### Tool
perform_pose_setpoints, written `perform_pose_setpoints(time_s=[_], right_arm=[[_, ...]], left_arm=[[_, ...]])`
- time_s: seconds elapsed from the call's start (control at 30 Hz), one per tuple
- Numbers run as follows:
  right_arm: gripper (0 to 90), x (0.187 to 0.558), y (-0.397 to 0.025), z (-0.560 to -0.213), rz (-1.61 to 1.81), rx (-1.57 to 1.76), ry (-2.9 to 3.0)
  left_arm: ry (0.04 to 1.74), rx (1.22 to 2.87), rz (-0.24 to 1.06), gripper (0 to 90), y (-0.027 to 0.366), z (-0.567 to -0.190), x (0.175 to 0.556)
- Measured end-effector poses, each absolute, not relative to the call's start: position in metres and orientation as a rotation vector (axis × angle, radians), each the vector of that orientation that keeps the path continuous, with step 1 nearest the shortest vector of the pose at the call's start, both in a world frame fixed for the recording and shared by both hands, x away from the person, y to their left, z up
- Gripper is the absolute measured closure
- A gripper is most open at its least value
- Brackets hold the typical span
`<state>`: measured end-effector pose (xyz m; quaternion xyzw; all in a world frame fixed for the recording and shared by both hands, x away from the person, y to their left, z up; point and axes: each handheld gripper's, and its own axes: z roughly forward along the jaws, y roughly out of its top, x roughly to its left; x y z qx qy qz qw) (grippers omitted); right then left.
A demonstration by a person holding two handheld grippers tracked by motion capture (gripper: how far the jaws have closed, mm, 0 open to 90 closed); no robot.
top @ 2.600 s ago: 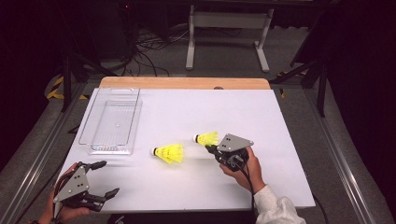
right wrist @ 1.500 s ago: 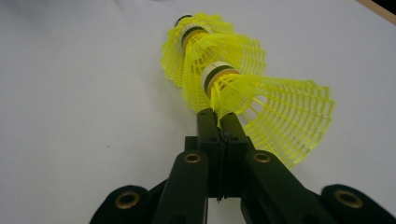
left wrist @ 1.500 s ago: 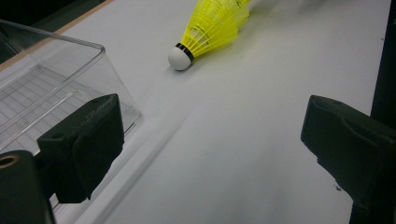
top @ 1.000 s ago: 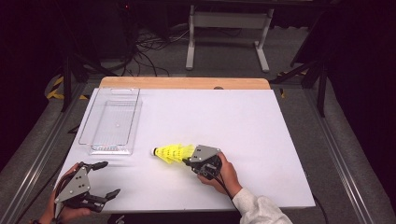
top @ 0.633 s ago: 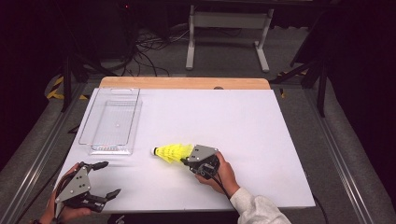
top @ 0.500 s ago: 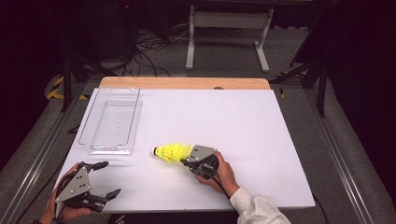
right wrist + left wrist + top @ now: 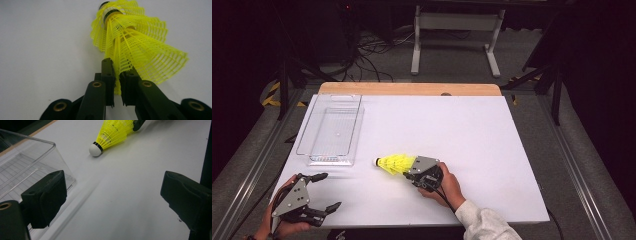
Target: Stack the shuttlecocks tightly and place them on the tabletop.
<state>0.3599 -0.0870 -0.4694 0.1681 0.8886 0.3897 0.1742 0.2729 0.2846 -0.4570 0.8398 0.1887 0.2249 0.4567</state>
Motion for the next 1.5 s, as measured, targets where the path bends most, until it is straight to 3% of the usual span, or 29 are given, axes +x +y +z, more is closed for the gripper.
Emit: perform_pose_setpoints(time_s=[0.67,0.9,1.2,1.5], right_arm=[[60.2,0.351,-0.097,-0.461,1.157,0.474,2.506],[48.5,0.346,-0.100,-0.457,1.171,0.475,2.506],[26.4,0.353,-0.084,-0.467,1.112,0.562,2.597],[21.3,0.353,-0.065,-0.467,1.129,0.624,2.567]], left_arm=[[0.463,2.069,0.558,8.1,0.284,-0.456,0.273],[0.461,2.069,0.557,8.0,0.284,-0.456,0.273],[0.459,2.061,0.563,8.0,0.284,-0.456,0.273],[0.461,2.060,0.561,8.0,0.284,-0.456,0.273]])
